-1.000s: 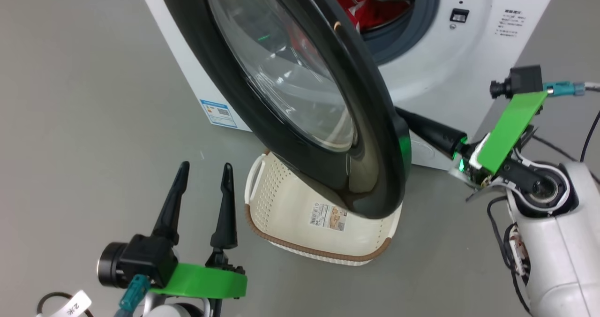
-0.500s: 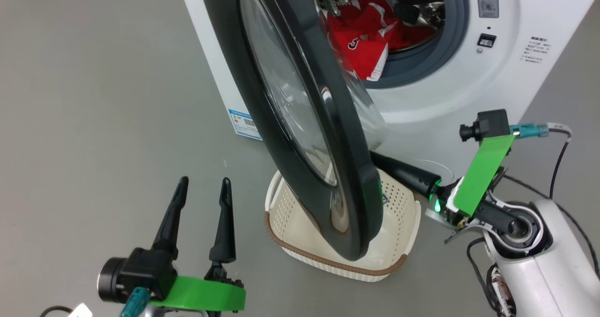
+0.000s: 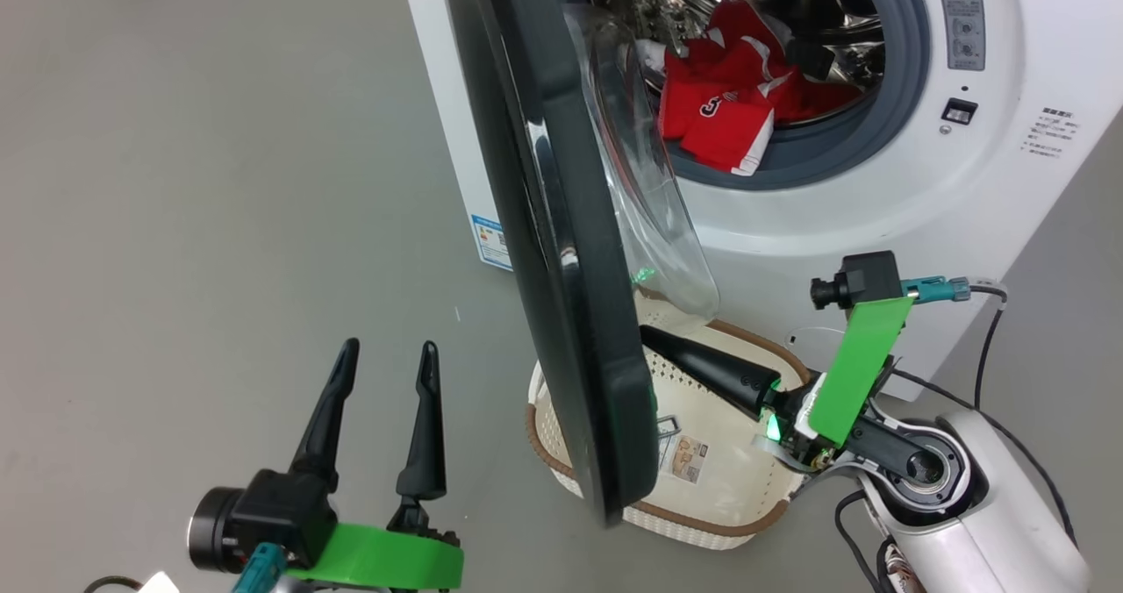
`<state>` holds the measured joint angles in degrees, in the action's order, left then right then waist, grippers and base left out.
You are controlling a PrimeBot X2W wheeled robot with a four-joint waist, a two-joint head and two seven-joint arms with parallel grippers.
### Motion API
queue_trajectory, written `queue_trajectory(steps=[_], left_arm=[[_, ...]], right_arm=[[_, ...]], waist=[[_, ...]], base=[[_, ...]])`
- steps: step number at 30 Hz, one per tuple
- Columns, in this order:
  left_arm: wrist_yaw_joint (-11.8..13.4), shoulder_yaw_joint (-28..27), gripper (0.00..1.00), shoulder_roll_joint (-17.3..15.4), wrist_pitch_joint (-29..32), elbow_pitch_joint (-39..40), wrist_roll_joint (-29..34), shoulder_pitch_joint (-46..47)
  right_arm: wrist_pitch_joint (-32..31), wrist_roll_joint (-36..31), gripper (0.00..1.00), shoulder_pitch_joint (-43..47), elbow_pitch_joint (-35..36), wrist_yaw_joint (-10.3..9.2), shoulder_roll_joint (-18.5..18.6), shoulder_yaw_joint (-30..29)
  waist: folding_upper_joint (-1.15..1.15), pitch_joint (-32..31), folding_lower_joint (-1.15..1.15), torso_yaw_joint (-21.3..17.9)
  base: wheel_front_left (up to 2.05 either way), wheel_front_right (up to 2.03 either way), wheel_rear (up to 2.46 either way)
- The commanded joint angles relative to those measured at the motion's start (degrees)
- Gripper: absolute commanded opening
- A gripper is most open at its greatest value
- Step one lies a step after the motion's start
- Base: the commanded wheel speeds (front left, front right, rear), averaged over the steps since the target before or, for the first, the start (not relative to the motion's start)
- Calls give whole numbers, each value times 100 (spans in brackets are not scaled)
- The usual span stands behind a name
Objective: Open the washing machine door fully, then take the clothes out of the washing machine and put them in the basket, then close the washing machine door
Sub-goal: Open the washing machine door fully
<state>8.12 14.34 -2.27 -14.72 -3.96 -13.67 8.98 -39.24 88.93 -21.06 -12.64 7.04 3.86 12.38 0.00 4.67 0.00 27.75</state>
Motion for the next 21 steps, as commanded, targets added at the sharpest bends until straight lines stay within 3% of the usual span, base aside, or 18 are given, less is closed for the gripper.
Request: queue_trajectory(steps=[1, 21], left_arm=[[47, -170, 100, -72, -28, 157, 7, 15], [104, -112, 100, -95, -11, 184, -88, -20]], right_arm=[[38, 92, 0, -28, 185, 45, -98, 201], [328, 412, 0, -119, 70, 45, -98, 749]], waist=[[0, -30, 0, 54], [0, -24, 0, 288]], base=[[0, 0, 0], [0, 0, 0]])
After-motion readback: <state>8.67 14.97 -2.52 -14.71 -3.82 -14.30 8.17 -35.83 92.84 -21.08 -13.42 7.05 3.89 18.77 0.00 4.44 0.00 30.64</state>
